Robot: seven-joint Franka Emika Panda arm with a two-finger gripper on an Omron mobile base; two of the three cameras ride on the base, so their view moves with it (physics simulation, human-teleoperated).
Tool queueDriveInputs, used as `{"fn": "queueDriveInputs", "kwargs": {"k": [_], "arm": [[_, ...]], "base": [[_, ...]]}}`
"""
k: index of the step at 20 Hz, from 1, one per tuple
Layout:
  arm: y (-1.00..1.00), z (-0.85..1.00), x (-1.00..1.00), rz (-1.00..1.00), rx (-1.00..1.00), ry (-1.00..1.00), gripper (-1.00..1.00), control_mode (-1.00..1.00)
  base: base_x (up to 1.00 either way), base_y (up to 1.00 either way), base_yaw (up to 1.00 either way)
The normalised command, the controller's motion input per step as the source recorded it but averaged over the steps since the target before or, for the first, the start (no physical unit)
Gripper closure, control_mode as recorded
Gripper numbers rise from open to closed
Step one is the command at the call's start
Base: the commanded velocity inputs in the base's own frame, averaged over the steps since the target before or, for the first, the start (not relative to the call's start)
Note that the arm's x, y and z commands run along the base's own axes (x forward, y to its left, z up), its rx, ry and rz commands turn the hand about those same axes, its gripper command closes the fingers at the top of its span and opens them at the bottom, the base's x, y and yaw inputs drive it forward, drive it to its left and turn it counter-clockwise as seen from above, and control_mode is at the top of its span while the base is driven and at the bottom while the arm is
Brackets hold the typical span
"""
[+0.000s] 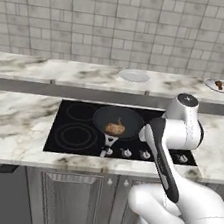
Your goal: Take the chicken drumsticks from the pan and place one on each plate on the dining counter.
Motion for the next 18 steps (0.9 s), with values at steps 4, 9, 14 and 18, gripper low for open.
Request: {"fn": "queueDriveInputs", "kwargs": {"k": [4,9,14,18], "arm": [[0.00,0.00,0.00,0.00,0.00,0.00,-1.00,1.00],[0.00,0.00,0.00,0.00,0.00,0.00,-1.00,1.00],[0.02,-0.02,0.16,0.01,0.01,0.00,-1.00,-1.00],[0.01,0.00,0.50,0.01,0.01,0.00,-1.00,-1.00]], "base": [[0.43,0.34,-0.08],[0.39,0.31,-0.08],[0.12,0.09,-0.02],[0.00,0.00,0.00]]}}
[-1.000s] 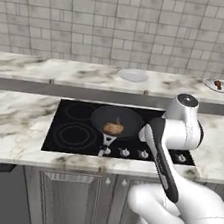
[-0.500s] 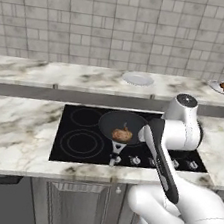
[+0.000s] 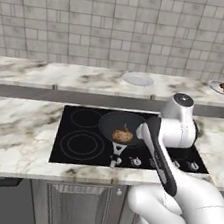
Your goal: Take the chicken drumsticks from the pan and place one on each plate on the dining counter.
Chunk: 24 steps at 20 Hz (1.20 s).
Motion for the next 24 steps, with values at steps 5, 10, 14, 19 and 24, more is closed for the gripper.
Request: {"fn": "queueDriveInputs", "kwargs": {"k": [5,10,14,19,24], "arm": [[0.10,0.00,0.89,0.00,0.01,0.03,-1.00,-1.00],[0.06,-0.06,0.86,0.00,0.04,0.00,-1.00,-1.00],[0.00,-0.22,0.70,0.00,0.04,0.07,-1.00,-1.00],[0.05,-0.35,0.59,0.00,0.00,0.17,-1.00,-1.00],[0.04,-0.36,0.45,-0.01,0.00,0.23,-1.00,-1.00]], "base": [[0.00,0.00,0.00],[0.00,0.00,0.00],[0.00,0.00,0.00],[0.00,0.00,0.00],[0.00,0.00,0.00]]}}
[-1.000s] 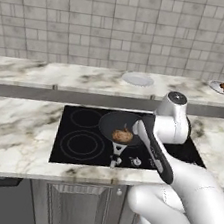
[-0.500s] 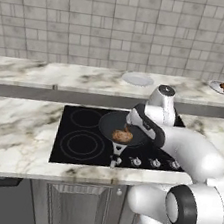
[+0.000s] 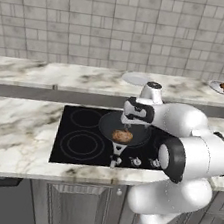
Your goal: Take the chicken drumsticks from the pan and place one on each plate on the dining counter.
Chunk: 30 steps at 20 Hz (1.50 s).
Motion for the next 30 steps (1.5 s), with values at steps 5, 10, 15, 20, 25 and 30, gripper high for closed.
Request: {"fn": "queueDriveInputs", "kwargs": {"k": [5,10,15,20,25,30], "arm": [[0.00,-0.22,0.34,-0.01,0.00,0.08,-1.00,-1.00],[0.04,-0.30,0.23,-0.04,0.00,0.00,-1.00,-1.00],[0.14,-0.30,0.30,-0.10,0.00,0.00,-1.00,-1.00],[0.07,-0.20,0.25,-0.13,0.00,0.00,-1.00,-1.00],[0.00,-0.20,0.03,-0.13,0.00,0.00,-1.00,-1.00],[0.00,-0.24,0.10,-0.09,0.00,0.02,-1.00,-1.00]], "base": [[0.00,0.00,0.00],[0.00,0.00,0.00],[0.00,0.00,0.00],[0.00,0.00,0.00],[0.00,0.00,0.00],[0.00,0.00,0.00]]}}
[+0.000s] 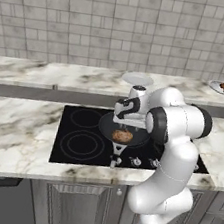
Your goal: Take the chicken drumsticks from the pan and place one on each plate on the dining counter.
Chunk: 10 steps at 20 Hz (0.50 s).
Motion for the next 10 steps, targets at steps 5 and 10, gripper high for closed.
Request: {"fn": "queueDriveInputs", "kwargs": {"k": [5,10], "arm": [[0.00,-0.22,0.06,-0.02,0.00,0.05,-1.00,-1.00],[0.00,-0.17,0.10,0.00,0.00,0.03,-1.00,-1.00]], "base": [[0.00,0.00,0.00],[0.00,0.00,0.00]]}}
